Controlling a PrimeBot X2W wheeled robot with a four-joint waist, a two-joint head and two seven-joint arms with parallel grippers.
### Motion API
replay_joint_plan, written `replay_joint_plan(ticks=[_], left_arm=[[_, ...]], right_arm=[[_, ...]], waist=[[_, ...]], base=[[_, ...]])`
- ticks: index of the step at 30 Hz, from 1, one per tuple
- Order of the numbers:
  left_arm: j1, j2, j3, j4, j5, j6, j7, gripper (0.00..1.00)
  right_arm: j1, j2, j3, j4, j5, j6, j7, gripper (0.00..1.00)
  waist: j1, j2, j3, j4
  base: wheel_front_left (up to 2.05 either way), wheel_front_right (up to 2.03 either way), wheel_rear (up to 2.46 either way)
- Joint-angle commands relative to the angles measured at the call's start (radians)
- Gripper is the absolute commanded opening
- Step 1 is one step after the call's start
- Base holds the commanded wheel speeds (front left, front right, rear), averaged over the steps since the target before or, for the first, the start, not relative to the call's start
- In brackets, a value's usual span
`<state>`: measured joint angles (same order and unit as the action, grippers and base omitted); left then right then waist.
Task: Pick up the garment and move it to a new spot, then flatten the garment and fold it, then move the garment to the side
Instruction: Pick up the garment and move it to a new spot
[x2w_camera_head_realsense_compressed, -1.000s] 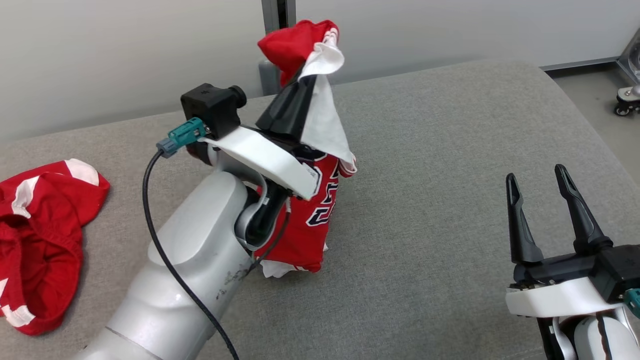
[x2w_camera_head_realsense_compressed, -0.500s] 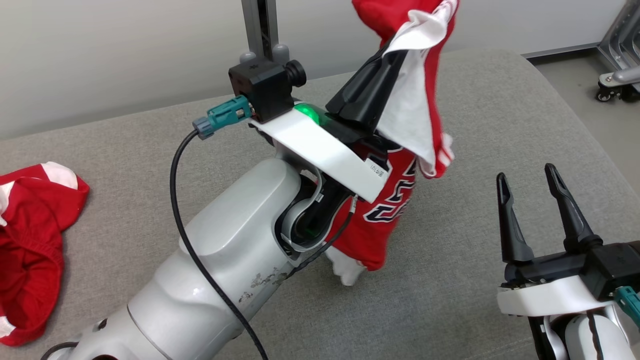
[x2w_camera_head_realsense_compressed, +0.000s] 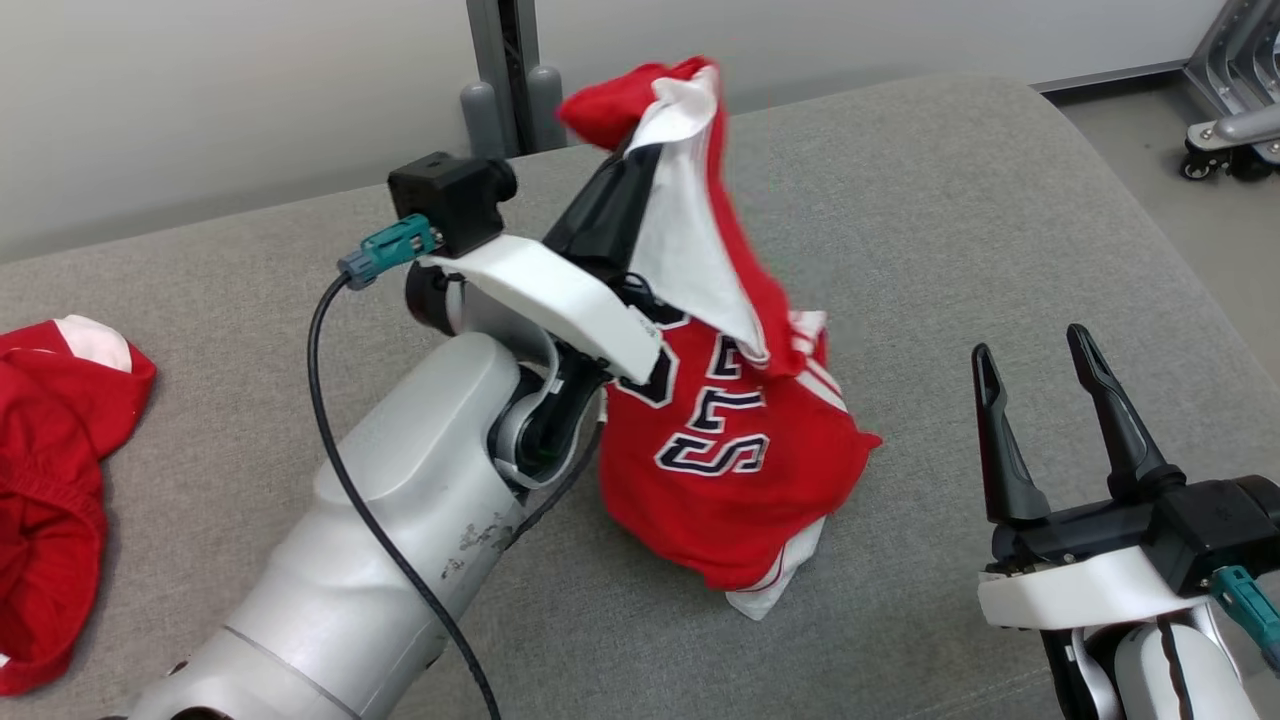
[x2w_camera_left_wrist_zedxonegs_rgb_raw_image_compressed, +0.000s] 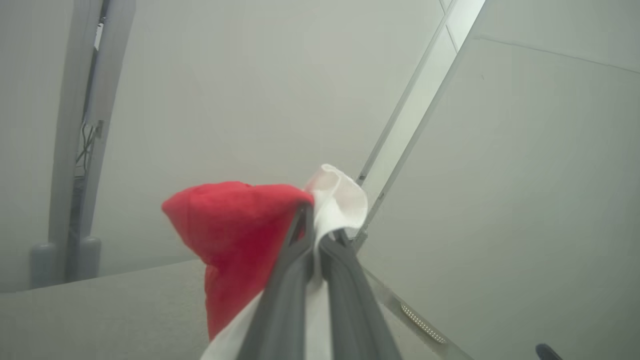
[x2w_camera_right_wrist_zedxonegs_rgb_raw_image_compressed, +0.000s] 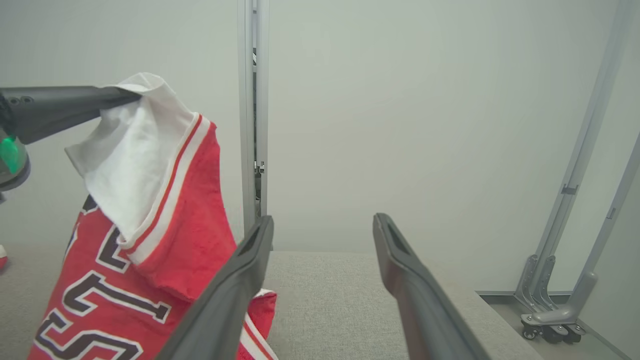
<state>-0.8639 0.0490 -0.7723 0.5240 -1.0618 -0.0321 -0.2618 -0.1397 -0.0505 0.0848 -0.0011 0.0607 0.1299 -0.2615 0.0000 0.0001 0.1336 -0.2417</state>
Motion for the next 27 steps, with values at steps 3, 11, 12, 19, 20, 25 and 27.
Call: replay_joint_plan(ticks=[3,11,12,19,20,25,27], left_arm=[[0.024,0.004,0.060,0.122,0.070,-0.031,-0.004,0.00],[0.059,0.009,0.221,0.319,0.197,-0.046,-0.004,0.00],[0.062,0.016,0.240,0.339,0.217,-0.046,-0.004,0.00],[0.080,0.041,0.360,0.439,0.288,-0.034,-0.004,0.00],[0.081,0.045,0.379,0.451,0.297,-0.030,-0.004,0.00],[0.088,0.054,0.448,0.492,0.347,-0.025,-0.004,0.00],[0.088,0.052,0.463,0.503,0.370,-0.027,-0.004,0.00]], right_arm=[[-0.004,-0.002,0.000,-0.003,0.002,0.002,-0.006,1.00],[-0.018,-0.002,0.007,-0.007,-0.004,0.002,-0.006,1.00],[-0.019,-0.002,0.008,-0.008,-0.004,0.002,-0.006,1.00],[-0.028,-0.002,0.008,-0.012,-0.008,0.002,-0.006,1.00],[-0.029,-0.002,0.007,-0.014,-0.009,0.002,-0.006,1.00],[-0.031,-0.002,0.005,-0.018,-0.017,0.002,-0.006,1.00],[-0.033,-0.002,0.003,-0.017,-0.019,0.002,-0.006,1.00]], waist=[[0.0000,-0.0001,0.009,0.015],[0.0000,-0.0001,0.031,0.051],[0.0000,-0.0001,0.034,0.054],[0.0000,-0.0001,0.052,0.070],[0.0000,-0.0001,0.056,0.072],[0.0000,-0.0001,0.071,0.084],[0.0000,-0.0001,0.075,0.090]], base=[[0.00,0.00,0.00],[0.00,0.00,0.00],[0.00,0.00,0.00],[0.00,0.00,0.00],[0.00,0.00,0.00],[0.00,0.00,0.00],[0.00,0.00,0.00]])
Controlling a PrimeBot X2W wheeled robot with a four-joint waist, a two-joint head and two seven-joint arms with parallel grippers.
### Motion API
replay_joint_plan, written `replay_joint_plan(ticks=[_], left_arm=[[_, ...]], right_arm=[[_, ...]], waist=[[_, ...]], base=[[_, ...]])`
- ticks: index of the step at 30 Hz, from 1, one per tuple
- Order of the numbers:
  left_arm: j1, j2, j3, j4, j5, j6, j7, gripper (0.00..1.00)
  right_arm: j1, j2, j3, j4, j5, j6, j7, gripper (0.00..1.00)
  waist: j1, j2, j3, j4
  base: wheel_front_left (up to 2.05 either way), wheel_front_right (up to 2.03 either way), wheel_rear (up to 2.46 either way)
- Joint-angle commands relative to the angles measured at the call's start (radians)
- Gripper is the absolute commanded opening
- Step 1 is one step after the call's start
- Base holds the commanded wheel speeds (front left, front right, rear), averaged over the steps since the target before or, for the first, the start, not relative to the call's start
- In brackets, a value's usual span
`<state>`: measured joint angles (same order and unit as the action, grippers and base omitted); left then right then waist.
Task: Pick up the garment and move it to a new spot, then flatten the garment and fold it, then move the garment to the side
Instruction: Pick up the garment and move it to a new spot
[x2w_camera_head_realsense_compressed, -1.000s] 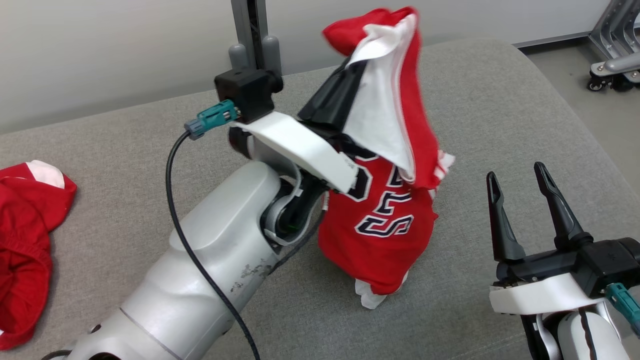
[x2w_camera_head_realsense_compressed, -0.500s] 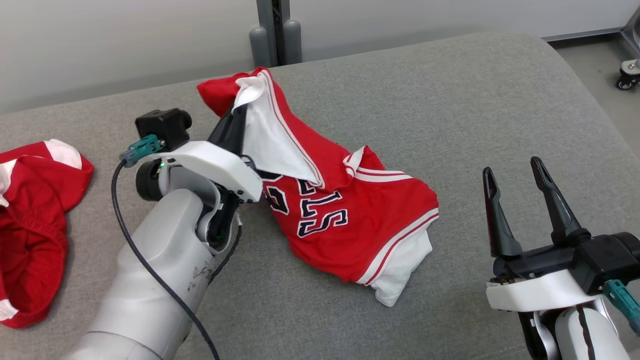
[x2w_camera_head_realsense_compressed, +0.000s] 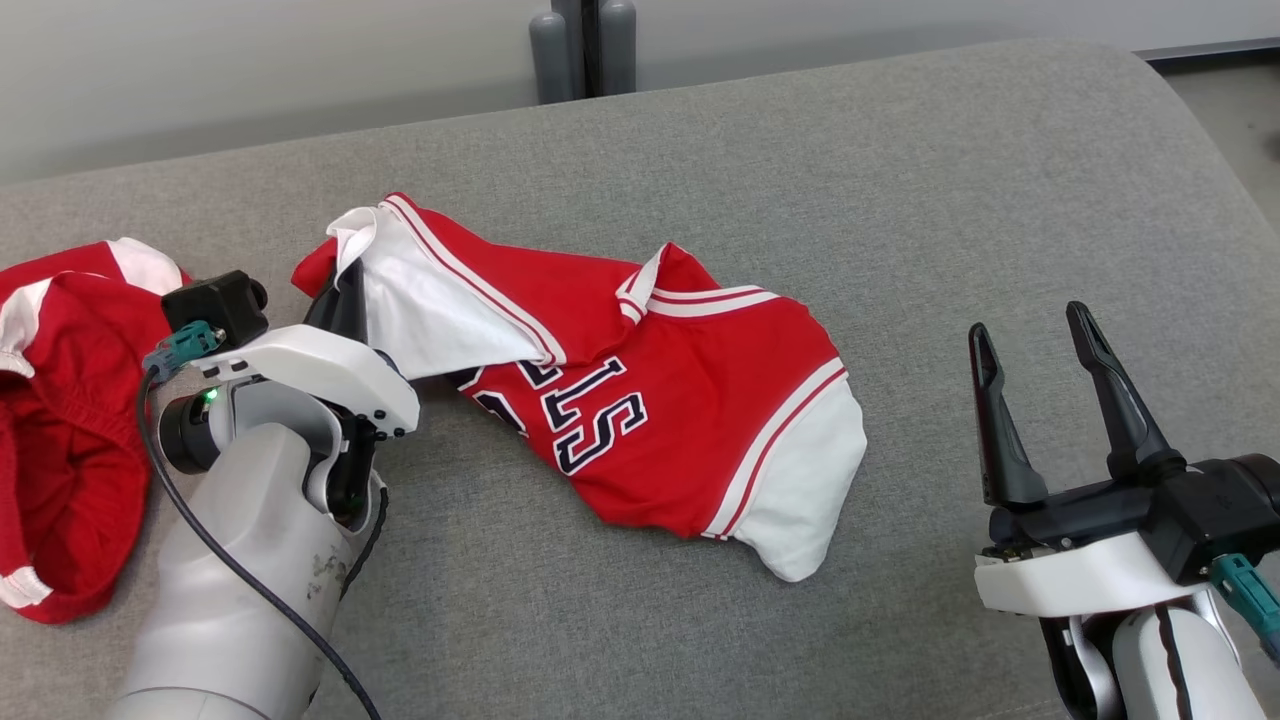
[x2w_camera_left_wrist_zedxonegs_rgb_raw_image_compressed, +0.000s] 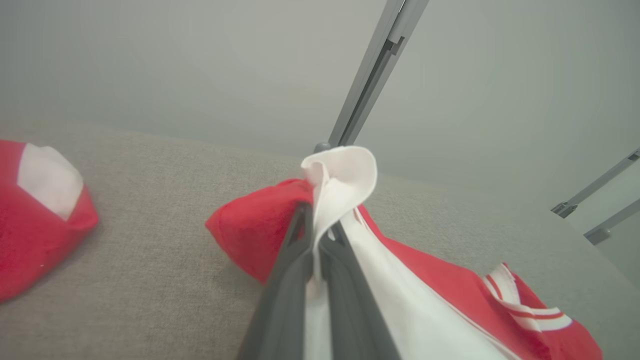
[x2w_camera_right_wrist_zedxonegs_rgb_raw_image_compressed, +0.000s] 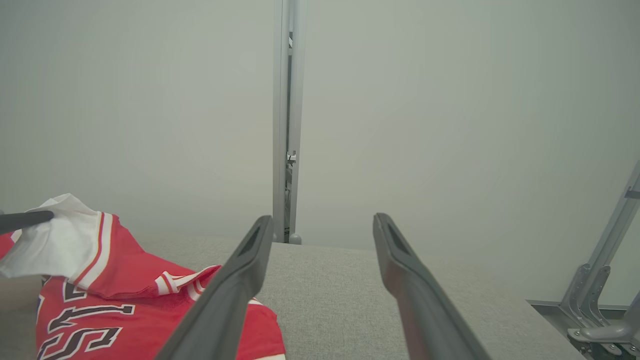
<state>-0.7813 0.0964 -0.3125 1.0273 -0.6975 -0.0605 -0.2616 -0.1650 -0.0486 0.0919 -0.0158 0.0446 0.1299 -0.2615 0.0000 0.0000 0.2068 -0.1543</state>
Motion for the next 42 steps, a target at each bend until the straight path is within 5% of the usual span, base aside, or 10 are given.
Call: replay_joint_plan(ticks=[1,4,5,6,15,24,42], left_arm=[[0.006,0.002,0.010,0.004,0.015,-0.001,-0.004,0.00],[0.006,-0.009,0.022,0.031,0.037,-0.007,-0.004,0.00],[0.000,-0.012,0.024,0.034,0.049,-0.004,-0.004,0.61],[-0.003,-0.015,0.030,0.037,0.055,-0.001,-0.004,1.00],[0.012,-0.028,0.065,-0.017,0.156,-0.006,-0.004,1.00],[0.068,-0.038,0.080,-0.252,0.291,-0.037,-0.003,1.00],[0.581,-0.044,0.193,-0.816,0.444,0.007,-0.003,1.00]], right_arm=[[-0.009,-0.004,-0.004,-0.001,-0.004,0.002,-0.006,1.00],[-0.012,-0.004,-0.001,0.002,-0.005,0.002,-0.006,1.00],[-0.013,-0.004,-0.001,0.004,-0.005,0.002,-0.006,1.00],[-0.014,-0.004,-0.001,0.006,-0.005,0.002,-0.006,1.00],[0.000,-0.004,-0.008,0.019,0.008,0.002,-0.006,1.00],[0.027,-0.004,-0.019,0.013,0.031,0.002,-0.006,1.00],[0.116,-0.004,-0.018,-0.032,0.138,0.002,-0.006,1.00]], waist=[[0.0000,0.0000,0.004,0.005],[0.0000,0.0000,0.004,0.015],[0.0000,0.0000,0.004,0.018],[0.0000,0.0000,0.003,0.021],[0.0000,0.0000,-0.044,0.050],[0.0000,0.0000,-0.123,0.077],[0.0000,0.0000,-0.187,0.071]], base=[[0.00,0.00,0.00],[0.00,0.00,0.00],[0.00,0.00,0.00],[0.00,0.00,0.00],[0.00,0.00,0.00],[0.00,0.00,0.00],[0.00,0.00,0.00]])
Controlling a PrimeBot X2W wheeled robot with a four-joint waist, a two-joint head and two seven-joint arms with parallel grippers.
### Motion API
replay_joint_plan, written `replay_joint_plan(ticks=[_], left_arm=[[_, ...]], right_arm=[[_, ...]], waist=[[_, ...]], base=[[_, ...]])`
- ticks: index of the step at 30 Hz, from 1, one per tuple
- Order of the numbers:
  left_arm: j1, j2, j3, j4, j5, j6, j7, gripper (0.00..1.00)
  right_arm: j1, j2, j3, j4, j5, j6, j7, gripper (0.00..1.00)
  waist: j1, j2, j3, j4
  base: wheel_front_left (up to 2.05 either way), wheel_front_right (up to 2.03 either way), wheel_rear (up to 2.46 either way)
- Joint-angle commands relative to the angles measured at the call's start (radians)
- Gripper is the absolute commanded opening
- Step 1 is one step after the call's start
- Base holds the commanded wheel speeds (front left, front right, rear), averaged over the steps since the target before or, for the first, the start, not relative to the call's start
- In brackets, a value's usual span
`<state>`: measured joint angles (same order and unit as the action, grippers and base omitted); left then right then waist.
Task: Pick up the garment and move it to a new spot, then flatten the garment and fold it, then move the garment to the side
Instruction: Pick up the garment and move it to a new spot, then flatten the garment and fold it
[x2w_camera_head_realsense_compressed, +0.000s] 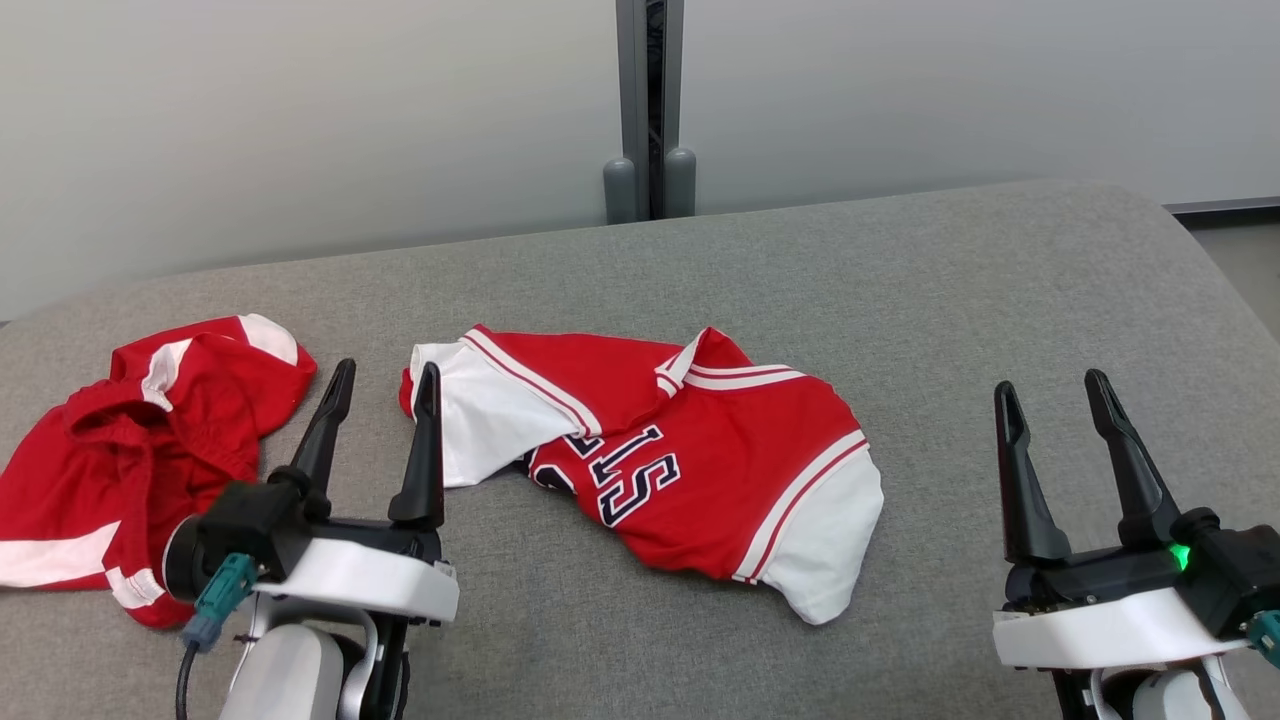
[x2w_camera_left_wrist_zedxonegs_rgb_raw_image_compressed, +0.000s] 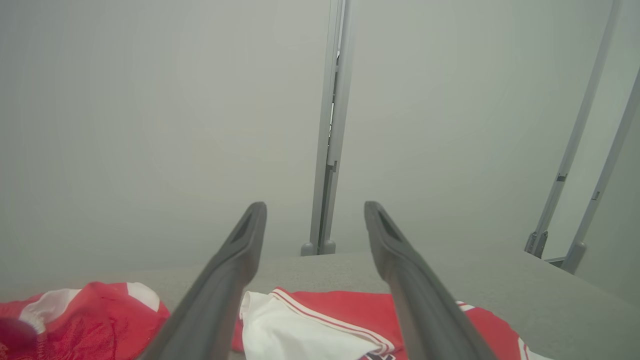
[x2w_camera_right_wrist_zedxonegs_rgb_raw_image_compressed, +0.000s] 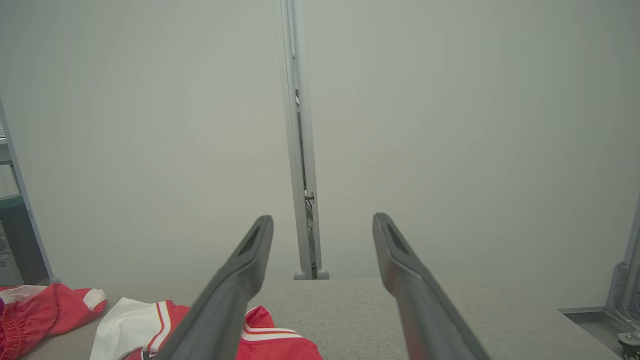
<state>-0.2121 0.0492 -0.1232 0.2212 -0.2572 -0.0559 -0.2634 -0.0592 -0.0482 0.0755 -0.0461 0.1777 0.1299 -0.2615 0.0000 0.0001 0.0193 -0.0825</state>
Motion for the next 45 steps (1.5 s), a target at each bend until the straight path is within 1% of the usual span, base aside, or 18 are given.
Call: replay_joint_plan(ticks=[1,3,5,9,14,18,22,26,30,31,32,38,45], left_arm=[[0.031,0.003,0.007,-0.028,0.004,0.003,-0.001,1.00],[0.067,0.003,0.009,-0.059,-0.006,0.004,-0.001,1.00],[0.096,0.003,-0.005,-0.076,0.002,-0.005,-0.001,1.00],[0.127,0.003,-0.024,-0.087,0.004,-0.011,-0.001,1.00],[0.134,0.003,-0.038,-0.086,0.009,-0.012,-0.001,1.00],[0.127,0.003,-0.051,-0.057,0.032,-0.022,-0.001,1.00],[0.093,0.013,-0.087,0.039,0.094,-0.033,-0.001,1.00],[0.033,0.032,-0.119,0.185,0.145,-0.030,0.003,1.00],[-0.059,0.058,-0.143,0.319,0.192,-0.022,0.056,1.00],[-0.082,0.063,-0.148,0.348,0.199,-0.022,0.073,1.00],[-0.082,0.063,-0.148,0.348,0.199,-0.022,0.073,1.00],[-0.225,0.092,-0.165,0.514,0.230,-0.014,0.135,1.00],[-0.345,0.104,-0.208,0.669,0.274,-0.013,0.130,1.00]], right_arm=[[0.014,-0.005,-0.002,-0.001,0.006,0.002,-0.006,1.00],[0.019,-0.004,-0.005,0.003,0.006,0.002,-0.006,1.00],[0.024,-0.004,-0.008,0.009,0.002,0.002,-0.006,1.00],[0.022,-0.004,-0.011,0.014,-0.001,0.002,-0.006,1.00],[0.019,-0.004,-0.005,0.020,-0.006,0.002,-0.006,1.00],[0.014,-0.004,0.002,0.024,-0.009,0.002,-0.006,1.00],[0.008,-0.004,0.008,0.026,-0.011,0.002,-0.006,1.00],[-0.001,-0.004,0.014,0.028,-0.010,0.002,-0.006,1.00],[-0.010,-0.004,0.018,0.026,-0.008,0.002,-0.006,1.00],[-0.011,-0.004,0.019,0.026,-0.008,0.002,-0.006,1.00],[-0.011,-0.004,0.019,0.026,-0.008,0.002,-0.006,1.00],[-0.032,-0.004,0.024,0.023,-0.004,0.002,-0.006,1.00],[-0.050,-0.004,0.016,0.020,-0.005,0.002,-0.006,1.00]], waist=[[0.0000,-0.0001,0.000,-0.002],[0.0000,-0.0001,-0.001,-0.004],[0.0000,-0.0001,-0.001,-0.005],[0.0000,-0.0001,0.000,-0.008],[0.0000,-0.0001,0.000,-0.010],[0.0000,-0.0001,0.003,-0.015],[0.0000,-0.0001,0.018,-0.027],[0.0000,-0.0001,0.039,-0.041],[0.0000,-0.0001,0.065,-0.057],[0.0000,-0.0001,0.072,-0.061],[0.0000,-0.0001,0.072,-0.061],[0.0000,-0.0001,0.117,-0.084],[0.0000,-0.0001,0.151,-0.097]], base=[[0.00,0.00,0.00],[0.00,0.00,0.00],[0.00,0.00,0.00],[0.00,0.00,0.00],[0.00,0.00,0.00],[0.00,0.00,0.00],[0.00,0.00,0.00],[0.00,0.00,0.00],[0.00,0.00,0.00],[0.00,0.00,0.00],[0.00,0.00,0.00],[0.00,0.00,0.00],[0.00,0.00,0.00]])
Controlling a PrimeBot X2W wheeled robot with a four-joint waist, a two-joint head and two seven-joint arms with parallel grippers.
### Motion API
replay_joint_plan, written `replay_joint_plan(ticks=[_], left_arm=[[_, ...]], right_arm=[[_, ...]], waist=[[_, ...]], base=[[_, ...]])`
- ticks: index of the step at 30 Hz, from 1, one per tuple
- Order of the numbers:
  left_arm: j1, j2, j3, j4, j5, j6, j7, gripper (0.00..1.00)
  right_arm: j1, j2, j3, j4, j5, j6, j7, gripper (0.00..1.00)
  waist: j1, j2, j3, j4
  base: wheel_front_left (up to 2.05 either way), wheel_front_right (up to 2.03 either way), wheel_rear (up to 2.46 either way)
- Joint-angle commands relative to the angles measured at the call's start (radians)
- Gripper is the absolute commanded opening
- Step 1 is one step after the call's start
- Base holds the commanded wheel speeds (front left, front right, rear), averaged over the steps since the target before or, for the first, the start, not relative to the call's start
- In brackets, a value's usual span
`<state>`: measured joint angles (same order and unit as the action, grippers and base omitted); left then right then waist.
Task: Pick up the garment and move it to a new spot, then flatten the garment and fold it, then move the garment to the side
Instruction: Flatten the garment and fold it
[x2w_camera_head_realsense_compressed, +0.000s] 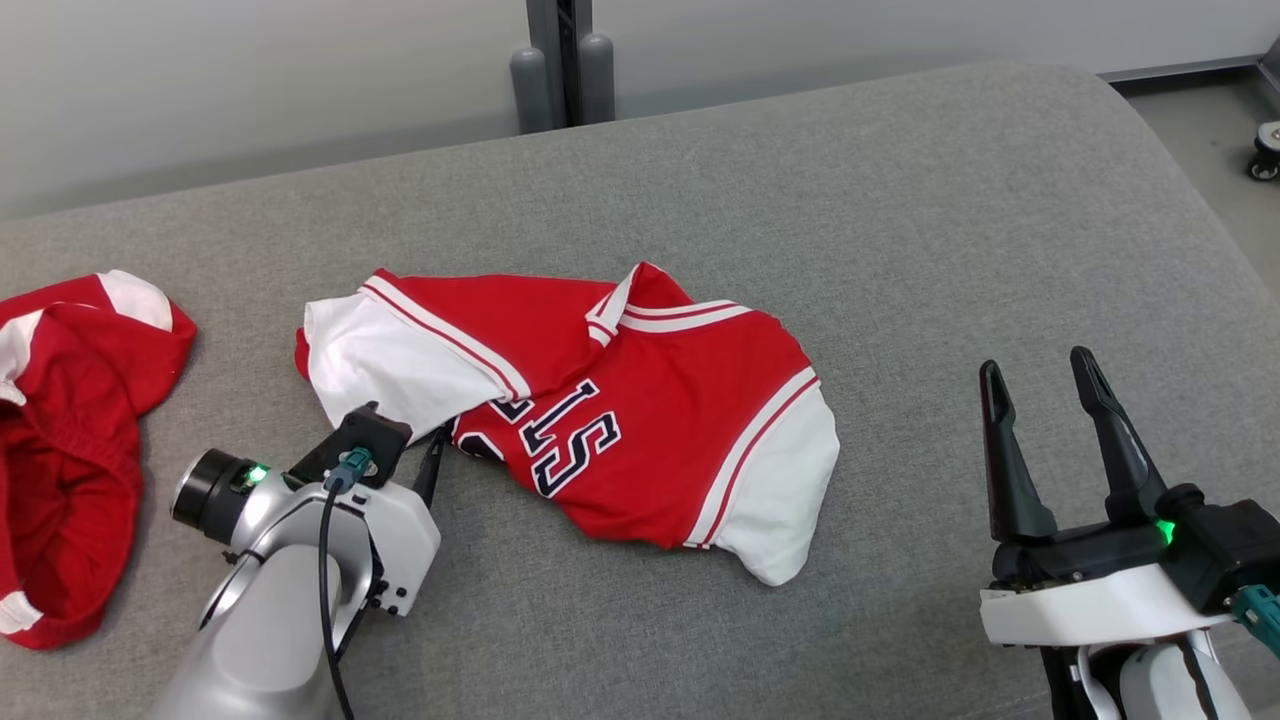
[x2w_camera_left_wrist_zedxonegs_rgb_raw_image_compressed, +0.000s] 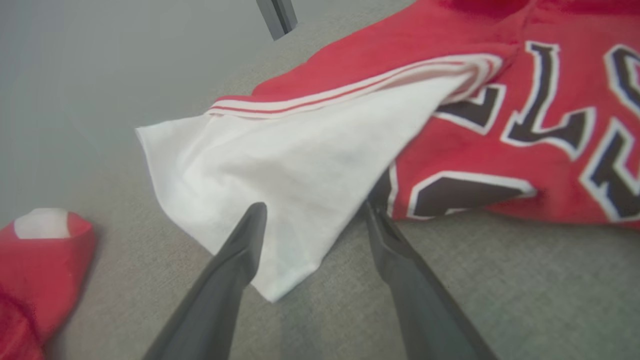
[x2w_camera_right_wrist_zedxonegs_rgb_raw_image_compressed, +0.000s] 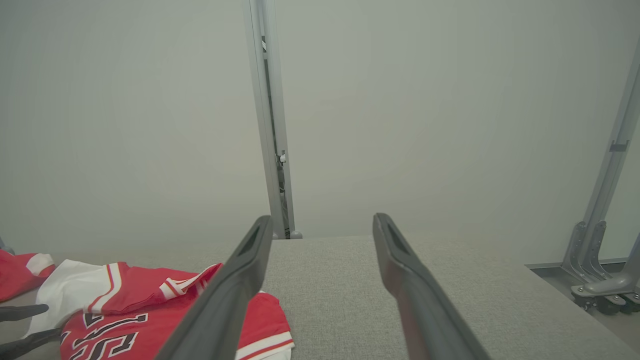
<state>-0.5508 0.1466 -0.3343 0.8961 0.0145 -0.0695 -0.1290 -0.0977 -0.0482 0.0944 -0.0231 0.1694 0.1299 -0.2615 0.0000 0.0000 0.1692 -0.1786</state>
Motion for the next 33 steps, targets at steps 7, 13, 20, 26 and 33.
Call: replay_joint_plan(ticks=[7,13,20,26,33], left_arm=[[-0.088,-0.003,-0.033,0.115,0.032,0.022,-0.026,1.00],[-0.128,-0.012,-0.039,0.193,0.018,0.024,-0.047,0.36],[-0.140,-0.012,-0.052,0.249,0.005,0.006,-0.077,0.00],[-0.149,-0.020,-0.042,0.242,-0.026,-0.006,-0.112,0.00],[-0.170,-0.051,0.015,0.130,-0.125,-0.033,-0.134,0.00]], right_arm=[[-0.021,-0.004,-0.005,-0.006,0.001,0.002,-0.006,1.00],[-0.027,-0.004,-0.005,-0.006,-0.002,0.002,-0.006,1.00],[-0.022,-0.004,-0.012,0.001,-0.004,0.002,-0.006,1.00],[-0.018,-0.004,-0.011,0.007,-0.007,0.002,-0.006,1.00],[-0.002,-0.004,-0.012,0.018,-0.007,0.002,-0.006,1.00]], waist=[[0.0000,0.0000,0.019,-0.001],[0.0000,0.0000,0.024,0.001],[0.0000,0.0000,0.014,0.014],[0.0000,0.0000,-0.003,0.029],[0.0000,0.0000,-0.034,0.038]], base=[[0.00,0.00,0.00],[0.00,0.00,0.00],[0.00,0.00,0.00],[0.00,0.00,0.00],[0.00,0.00,0.00]])
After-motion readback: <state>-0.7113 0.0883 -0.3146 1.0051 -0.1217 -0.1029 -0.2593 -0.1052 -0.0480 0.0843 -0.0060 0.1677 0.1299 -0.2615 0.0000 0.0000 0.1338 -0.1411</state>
